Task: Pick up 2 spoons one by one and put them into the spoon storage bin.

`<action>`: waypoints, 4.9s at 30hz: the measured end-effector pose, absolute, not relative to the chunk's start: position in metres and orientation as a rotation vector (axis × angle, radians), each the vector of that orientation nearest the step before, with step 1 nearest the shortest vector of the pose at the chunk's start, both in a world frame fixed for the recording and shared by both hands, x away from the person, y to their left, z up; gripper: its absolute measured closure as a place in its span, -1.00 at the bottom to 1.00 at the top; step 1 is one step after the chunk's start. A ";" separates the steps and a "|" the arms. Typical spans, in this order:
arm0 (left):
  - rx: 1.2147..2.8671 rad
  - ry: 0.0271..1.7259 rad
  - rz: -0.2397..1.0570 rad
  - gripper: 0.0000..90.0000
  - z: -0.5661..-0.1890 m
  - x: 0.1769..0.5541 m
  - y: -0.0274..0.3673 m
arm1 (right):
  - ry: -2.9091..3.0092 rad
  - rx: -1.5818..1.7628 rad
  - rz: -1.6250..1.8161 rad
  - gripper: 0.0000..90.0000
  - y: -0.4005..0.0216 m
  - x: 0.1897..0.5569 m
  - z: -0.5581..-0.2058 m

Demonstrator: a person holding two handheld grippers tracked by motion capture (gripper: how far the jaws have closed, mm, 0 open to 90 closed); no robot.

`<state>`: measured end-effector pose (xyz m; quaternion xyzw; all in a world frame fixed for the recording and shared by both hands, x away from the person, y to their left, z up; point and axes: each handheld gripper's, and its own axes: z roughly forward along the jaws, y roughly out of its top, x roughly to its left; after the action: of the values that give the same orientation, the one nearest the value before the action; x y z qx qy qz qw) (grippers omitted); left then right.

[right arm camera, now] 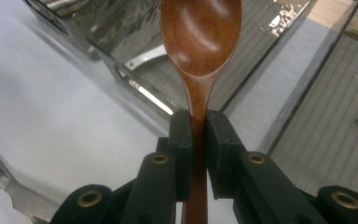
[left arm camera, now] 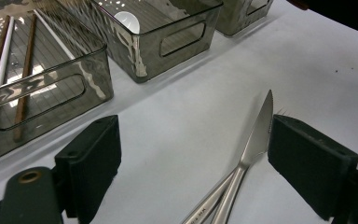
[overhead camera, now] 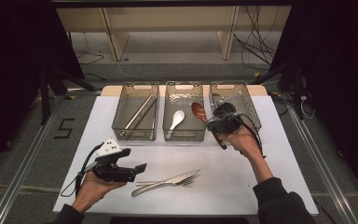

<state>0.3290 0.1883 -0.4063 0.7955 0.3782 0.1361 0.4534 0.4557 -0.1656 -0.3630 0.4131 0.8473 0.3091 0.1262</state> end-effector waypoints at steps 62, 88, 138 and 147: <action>1.994 0.902 0.297 -0.63 -0.411 0.333 0.187 | 2.374 1.412 0.813 0.74 -0.099 0.561 -0.381; 2.245 0.877 0.185 -0.58 -0.426 0.328 0.164 | 2.495 1.167 1.049 -0.14 -0.137 0.480 -0.361; 2.545 0.848 0.070 -0.28 -0.446 0.322 0.138 | 2.400 1.122 1.249 -0.30 -0.225 0.338 -0.404; 2.618 0.840 0.059 -0.08 -0.453 0.325 0.131 | 2.420 1.126 1.244 -0.30 -0.225 0.334 -0.407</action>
<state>0.3250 0.1310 -0.4526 0.9338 0.2995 0.0210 0.1946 0.3344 -0.2249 -0.4074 0.3804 0.8178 0.4205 0.0981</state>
